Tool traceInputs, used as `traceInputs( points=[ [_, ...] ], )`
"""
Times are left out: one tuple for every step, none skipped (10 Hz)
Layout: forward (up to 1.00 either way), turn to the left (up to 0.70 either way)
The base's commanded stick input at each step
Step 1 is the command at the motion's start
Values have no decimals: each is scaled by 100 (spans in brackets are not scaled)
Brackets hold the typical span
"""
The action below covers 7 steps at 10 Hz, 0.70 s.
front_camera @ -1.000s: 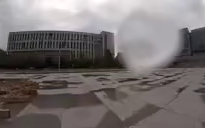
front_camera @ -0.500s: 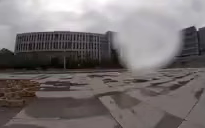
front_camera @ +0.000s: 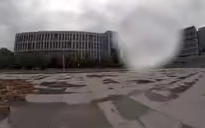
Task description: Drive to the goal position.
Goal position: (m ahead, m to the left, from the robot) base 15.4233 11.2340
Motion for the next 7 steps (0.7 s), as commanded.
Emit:
traceInputs(
  points=[
    [70,35],
    [70,33],
    [70,15],
    [70,2],
    [70,2],
    [70,2],
    [70,2]
  ],
)
